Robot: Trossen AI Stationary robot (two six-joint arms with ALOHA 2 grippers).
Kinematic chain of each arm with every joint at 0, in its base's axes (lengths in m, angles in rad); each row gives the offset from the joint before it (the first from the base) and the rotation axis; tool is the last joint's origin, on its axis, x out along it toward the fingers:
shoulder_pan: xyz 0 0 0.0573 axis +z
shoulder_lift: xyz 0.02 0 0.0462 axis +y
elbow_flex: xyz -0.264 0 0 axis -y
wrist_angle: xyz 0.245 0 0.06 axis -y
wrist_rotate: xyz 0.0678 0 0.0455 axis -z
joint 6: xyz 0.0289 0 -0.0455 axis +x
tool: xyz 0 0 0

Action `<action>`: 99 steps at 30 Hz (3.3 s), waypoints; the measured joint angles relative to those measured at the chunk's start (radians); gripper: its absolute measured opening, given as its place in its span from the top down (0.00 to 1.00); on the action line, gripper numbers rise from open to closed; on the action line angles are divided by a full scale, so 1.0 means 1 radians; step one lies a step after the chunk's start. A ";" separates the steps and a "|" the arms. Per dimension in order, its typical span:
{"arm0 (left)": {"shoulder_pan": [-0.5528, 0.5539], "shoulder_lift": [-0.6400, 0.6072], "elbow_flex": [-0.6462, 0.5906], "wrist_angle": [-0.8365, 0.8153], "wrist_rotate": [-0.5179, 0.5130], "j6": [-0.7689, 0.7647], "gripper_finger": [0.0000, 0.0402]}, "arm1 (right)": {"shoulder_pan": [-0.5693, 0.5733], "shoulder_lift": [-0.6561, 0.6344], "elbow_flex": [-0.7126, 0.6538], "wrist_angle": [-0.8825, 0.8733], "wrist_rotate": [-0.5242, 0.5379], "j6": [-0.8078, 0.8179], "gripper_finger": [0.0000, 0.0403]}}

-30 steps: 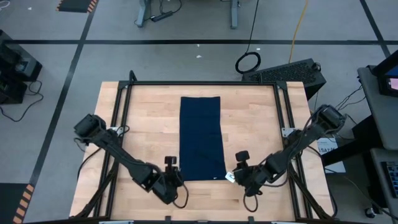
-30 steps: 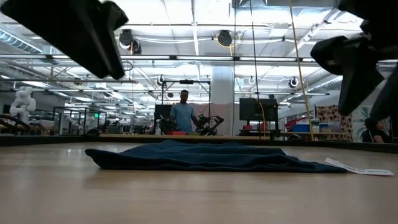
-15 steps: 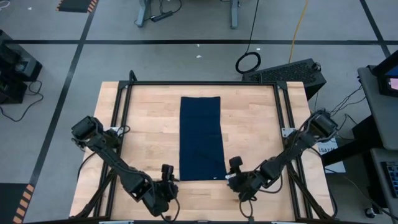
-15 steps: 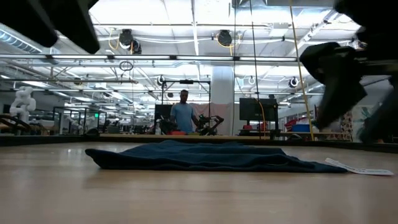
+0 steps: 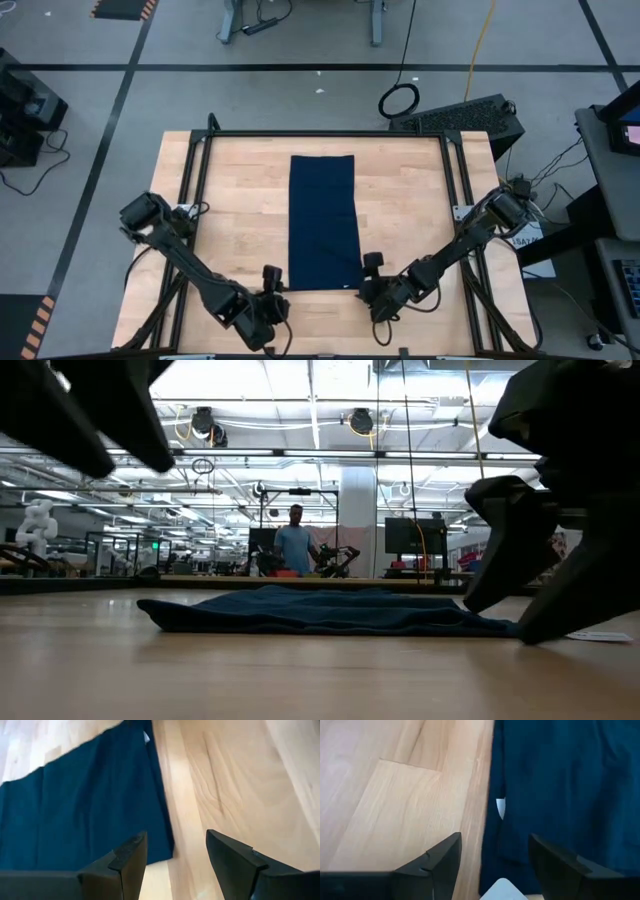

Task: Roll towel
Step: Roll the dark blue towel

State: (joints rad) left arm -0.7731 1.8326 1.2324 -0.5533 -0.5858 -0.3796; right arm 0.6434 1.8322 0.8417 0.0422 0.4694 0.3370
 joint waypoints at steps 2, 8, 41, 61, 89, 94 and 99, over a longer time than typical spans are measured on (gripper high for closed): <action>0.000 0.034 0.000 0.009 0.001 -0.022 0.48 | 0.000 -0.006 0.000 -0.002 0.009 0.021 0.47; 0.002 0.067 0.000 0.046 0.047 -0.033 0.48 | -0.003 -0.023 0.000 -0.050 -0.011 0.175 0.47; 0.057 0.083 -0.002 0.031 -0.055 0.026 0.48 | 0.034 -0.147 0.001 -0.174 -0.037 0.041 0.47; 0.022 0.076 -0.085 0.111 -0.024 0.046 0.48 | 0.092 -0.161 -0.001 -0.161 0.031 0.057 0.47; 0.066 0.076 -0.258 0.347 -0.026 0.243 0.64 | 0.020 -0.160 -0.195 0.324 0.049 -0.038 0.47; 0.107 0.075 -0.258 0.350 0.041 0.306 0.79 | 0.021 -0.160 -0.195 0.329 0.048 -0.006 0.47; 0.137 0.075 -0.258 0.350 0.104 0.316 0.94 | 0.033 -0.160 -0.195 0.329 0.050 0.000 0.47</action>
State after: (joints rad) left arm -0.6356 1.9072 0.9745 -0.2035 -0.4819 -0.0634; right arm 0.6767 1.6718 0.6468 0.3710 0.5190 0.3367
